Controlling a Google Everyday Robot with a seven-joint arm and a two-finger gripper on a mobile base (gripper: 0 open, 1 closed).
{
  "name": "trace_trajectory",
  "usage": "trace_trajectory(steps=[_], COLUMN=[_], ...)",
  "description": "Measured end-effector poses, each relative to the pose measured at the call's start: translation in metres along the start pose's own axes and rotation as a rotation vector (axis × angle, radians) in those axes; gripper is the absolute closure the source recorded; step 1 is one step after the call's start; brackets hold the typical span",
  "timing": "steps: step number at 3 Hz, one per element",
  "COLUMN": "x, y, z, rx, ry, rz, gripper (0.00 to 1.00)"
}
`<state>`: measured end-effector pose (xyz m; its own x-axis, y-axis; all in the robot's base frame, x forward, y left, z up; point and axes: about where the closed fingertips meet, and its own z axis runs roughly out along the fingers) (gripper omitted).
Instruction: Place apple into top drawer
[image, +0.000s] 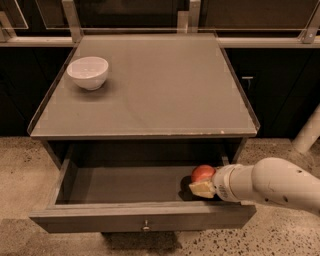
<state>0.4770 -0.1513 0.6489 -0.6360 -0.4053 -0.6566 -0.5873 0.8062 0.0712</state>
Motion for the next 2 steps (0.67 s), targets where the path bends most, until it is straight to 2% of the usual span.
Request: trace_trajectory(steps=[2], x=[0.0], y=[0.0], z=[0.0], rx=[0.0], ry=[0.0], rz=[0.0], gripper=[0.1])
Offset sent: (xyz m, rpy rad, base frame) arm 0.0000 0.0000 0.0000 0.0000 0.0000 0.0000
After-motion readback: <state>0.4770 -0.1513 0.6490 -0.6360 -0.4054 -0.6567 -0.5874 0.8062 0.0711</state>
